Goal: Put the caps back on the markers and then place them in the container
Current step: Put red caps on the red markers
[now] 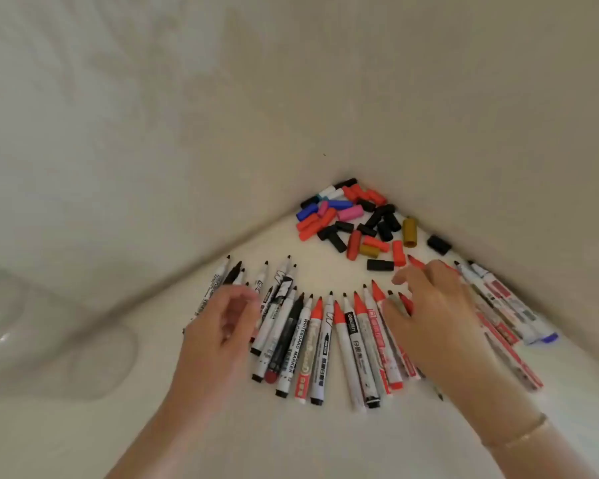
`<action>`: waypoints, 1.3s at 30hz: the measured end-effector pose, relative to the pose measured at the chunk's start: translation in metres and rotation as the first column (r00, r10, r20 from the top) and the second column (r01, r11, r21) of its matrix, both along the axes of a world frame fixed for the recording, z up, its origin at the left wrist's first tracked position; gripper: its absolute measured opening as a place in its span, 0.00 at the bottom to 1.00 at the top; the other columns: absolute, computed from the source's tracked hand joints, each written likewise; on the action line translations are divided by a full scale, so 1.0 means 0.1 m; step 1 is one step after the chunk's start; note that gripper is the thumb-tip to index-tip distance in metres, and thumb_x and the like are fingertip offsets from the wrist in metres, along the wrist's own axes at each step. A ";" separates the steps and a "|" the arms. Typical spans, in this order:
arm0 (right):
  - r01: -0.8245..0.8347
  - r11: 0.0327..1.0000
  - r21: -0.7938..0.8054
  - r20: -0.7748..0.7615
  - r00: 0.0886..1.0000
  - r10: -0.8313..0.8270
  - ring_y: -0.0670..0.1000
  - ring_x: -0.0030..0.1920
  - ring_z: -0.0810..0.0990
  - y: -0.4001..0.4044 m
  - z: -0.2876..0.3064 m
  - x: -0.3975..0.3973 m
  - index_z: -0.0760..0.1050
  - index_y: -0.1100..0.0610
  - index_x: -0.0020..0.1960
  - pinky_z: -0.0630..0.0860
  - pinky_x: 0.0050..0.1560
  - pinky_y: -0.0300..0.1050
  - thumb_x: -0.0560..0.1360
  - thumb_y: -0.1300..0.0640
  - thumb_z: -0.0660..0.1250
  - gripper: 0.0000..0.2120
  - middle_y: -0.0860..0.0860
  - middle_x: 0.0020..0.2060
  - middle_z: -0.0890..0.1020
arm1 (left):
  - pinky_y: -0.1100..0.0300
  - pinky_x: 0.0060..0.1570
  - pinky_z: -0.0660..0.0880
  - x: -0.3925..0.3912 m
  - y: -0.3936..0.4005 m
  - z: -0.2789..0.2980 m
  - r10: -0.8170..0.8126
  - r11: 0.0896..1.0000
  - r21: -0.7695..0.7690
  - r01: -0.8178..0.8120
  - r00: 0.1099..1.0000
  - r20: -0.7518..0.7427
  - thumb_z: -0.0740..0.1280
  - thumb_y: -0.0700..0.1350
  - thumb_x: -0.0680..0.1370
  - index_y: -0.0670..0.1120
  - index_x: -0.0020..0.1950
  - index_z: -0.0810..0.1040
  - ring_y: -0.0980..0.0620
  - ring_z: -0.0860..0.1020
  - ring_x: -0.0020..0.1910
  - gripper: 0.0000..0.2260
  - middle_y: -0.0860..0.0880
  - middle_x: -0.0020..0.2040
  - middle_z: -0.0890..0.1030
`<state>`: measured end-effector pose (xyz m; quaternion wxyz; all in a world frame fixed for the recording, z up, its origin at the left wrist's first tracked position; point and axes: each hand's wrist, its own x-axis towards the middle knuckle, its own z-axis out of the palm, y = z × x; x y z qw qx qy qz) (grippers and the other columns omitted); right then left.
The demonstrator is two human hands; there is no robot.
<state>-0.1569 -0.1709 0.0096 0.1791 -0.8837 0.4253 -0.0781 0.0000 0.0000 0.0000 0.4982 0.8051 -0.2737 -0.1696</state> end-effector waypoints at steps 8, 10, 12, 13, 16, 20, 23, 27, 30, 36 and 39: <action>-0.083 0.981 -0.173 -0.289 0.957 0.030 0.52 0.58 0.68 -0.07 -0.31 0.20 0.69 0.52 0.58 0.63 0.64 0.51 0.79 0.44 0.53 0.16 0.51 0.55 0.69 | 0.69 0.46 0.71 0.19 -0.78 -0.24 -0.318 0.944 0.197 0.264 0.884 0.341 0.65 0.50 0.78 0.55 0.50 0.77 0.65 0.76 0.46 0.03 0.60 0.46 0.78; -0.094 0.976 -0.195 -0.294 0.955 0.033 0.53 0.59 0.67 -0.07 -0.32 0.21 0.70 0.53 0.58 0.62 0.65 0.51 0.79 0.45 0.52 0.15 0.52 0.56 0.69 | 0.66 0.48 0.71 0.25 -0.91 -0.28 -0.367 0.927 0.225 0.300 0.850 0.378 0.65 0.50 0.78 0.55 0.50 0.77 0.64 0.75 0.47 0.03 0.59 0.48 0.77; -0.089 0.978 -0.188 -0.303 0.953 0.029 0.53 0.59 0.67 -0.07 -0.34 0.20 0.71 0.53 0.55 0.62 0.65 0.52 0.79 0.45 0.52 0.15 0.52 0.56 0.69 | 0.65 0.47 0.70 0.30 -1.02 -0.30 -0.407 0.909 0.271 0.315 0.811 0.420 0.65 0.50 0.78 0.54 0.51 0.78 0.62 0.75 0.47 0.04 0.58 0.50 0.76; -0.083 0.979 -0.188 -0.306 0.952 0.022 0.53 0.59 0.67 -0.07 -0.34 0.20 0.72 0.52 0.54 0.62 0.65 0.52 0.79 0.45 0.52 0.15 0.52 0.55 0.69 | 0.65 0.46 0.69 0.32 -1.06 -0.30 -0.423 0.901 0.294 0.320 0.799 0.427 0.65 0.50 0.78 0.53 0.51 0.78 0.61 0.75 0.48 0.05 0.57 0.51 0.76; -0.053 0.984 -0.169 -0.315 0.949 -0.003 0.54 0.59 0.67 -0.06 -0.32 0.20 0.73 0.52 0.52 0.61 0.65 0.53 0.79 0.44 0.53 0.15 0.52 0.55 0.69 | 0.61 0.48 0.69 0.39 -1.18 -0.30 -0.466 0.876 0.351 0.330 0.767 0.442 0.64 0.50 0.78 0.52 0.50 0.78 0.56 0.75 0.51 0.04 0.53 0.52 0.76; 0.009 0.996 -0.092 -0.272 0.962 -0.034 0.52 0.57 0.67 -0.10 -0.36 0.25 0.70 0.51 0.45 0.60 0.64 0.54 0.77 0.43 0.56 0.13 0.50 0.51 0.68 | 0.60 0.46 0.70 0.43 -1.40 -0.27 -0.492 0.858 0.389 0.334 0.750 0.441 0.64 0.48 0.78 0.49 0.51 0.79 0.53 0.75 0.47 0.06 0.52 0.49 0.75; 0.050 0.999 -0.013 -0.196 0.979 -0.052 0.49 0.52 0.67 -0.17 -0.40 0.30 0.72 0.51 0.45 0.61 0.63 0.52 0.75 0.41 0.58 0.13 0.47 0.47 0.69 | 0.58 0.48 0.74 0.41 -1.57 -0.26 -0.502 0.857 0.368 0.359 0.741 0.445 0.64 0.46 0.78 0.48 0.49 0.79 0.54 0.76 0.46 0.05 0.52 0.46 0.76; 0.038 0.964 0.263 0.198 0.976 -0.093 0.44 0.35 0.70 -0.27 -0.36 0.29 0.71 0.53 0.37 0.68 0.49 0.45 0.75 0.47 0.62 0.12 0.46 0.33 0.73 | 0.59 0.50 0.74 0.36 -1.77 -0.22 -0.532 0.844 0.346 0.409 0.713 0.456 0.64 0.44 0.78 0.45 0.53 0.80 0.53 0.77 0.48 0.07 0.53 0.45 0.73; -0.028 0.854 0.519 0.517 0.806 -0.287 0.48 0.34 0.78 -0.39 -0.28 0.24 0.75 0.58 0.41 0.74 0.41 0.42 0.77 0.52 0.63 0.10 0.52 0.33 0.82 | 0.62 0.48 0.72 0.33 -1.89 -0.17 -0.542 0.840 0.329 0.432 0.700 0.464 0.64 0.43 0.78 0.45 0.54 0.80 0.53 0.76 0.48 0.08 0.54 0.45 0.73; -0.236 0.638 0.733 0.667 0.432 -0.607 0.52 0.26 0.75 -0.55 -0.21 0.11 0.73 0.61 0.50 0.72 0.27 0.45 0.79 0.55 0.61 0.08 0.55 0.31 0.79 | 0.64 0.41 0.74 0.29 -2.01 -0.25 -0.698 0.716 0.366 0.595 0.591 0.404 0.67 0.44 0.77 0.49 0.54 0.83 0.61 0.76 0.36 0.08 0.53 0.50 0.79; -0.283 0.612 0.739 0.674 0.349 -0.652 0.48 0.22 0.67 -0.61 -0.20 0.07 0.69 0.59 0.48 0.61 0.20 0.40 0.80 0.58 0.59 0.04 0.54 0.29 0.75 | 0.59 0.50 0.73 0.25 -2.04 -0.28 -0.728 0.682 0.458 0.570 0.472 0.497 0.68 0.47 0.76 0.51 0.56 0.82 0.58 0.75 0.46 0.10 0.55 0.49 0.78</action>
